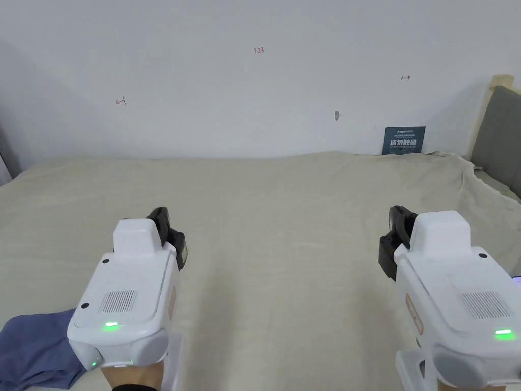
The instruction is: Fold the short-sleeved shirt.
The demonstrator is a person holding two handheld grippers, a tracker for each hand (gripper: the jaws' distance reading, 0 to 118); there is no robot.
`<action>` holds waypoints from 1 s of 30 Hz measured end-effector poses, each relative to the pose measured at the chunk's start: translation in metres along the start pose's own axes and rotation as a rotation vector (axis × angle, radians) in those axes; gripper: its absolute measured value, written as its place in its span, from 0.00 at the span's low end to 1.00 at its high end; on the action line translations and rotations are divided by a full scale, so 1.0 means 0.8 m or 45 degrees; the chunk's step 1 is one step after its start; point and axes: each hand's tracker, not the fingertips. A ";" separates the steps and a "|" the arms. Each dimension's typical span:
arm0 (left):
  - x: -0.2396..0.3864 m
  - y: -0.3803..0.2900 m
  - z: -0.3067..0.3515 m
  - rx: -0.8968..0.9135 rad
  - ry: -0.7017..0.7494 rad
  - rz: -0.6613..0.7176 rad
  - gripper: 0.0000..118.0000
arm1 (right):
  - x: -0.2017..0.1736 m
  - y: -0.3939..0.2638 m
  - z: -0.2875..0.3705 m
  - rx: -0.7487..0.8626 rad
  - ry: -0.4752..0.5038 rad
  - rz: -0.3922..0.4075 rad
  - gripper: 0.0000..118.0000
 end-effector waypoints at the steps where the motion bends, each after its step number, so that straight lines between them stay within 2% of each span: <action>1: 0.004 -0.002 0.002 -0.002 -0.002 0.004 0.00 | -0.001 -0.002 0.000 -0.003 -0.003 0.002 0.00; 6: 0.009 -0.004 0.008 -0.034 -0.061 0.012 0.00 | -0.005 -0.009 -0.001 -0.008 -0.009 -0.008 0.00; 30: 0.011 0.003 0.012 -0.013 -0.121 -0.012 0.00 | -0.002 -0.004 0.003 -0.004 -0.017 -0.033 0.00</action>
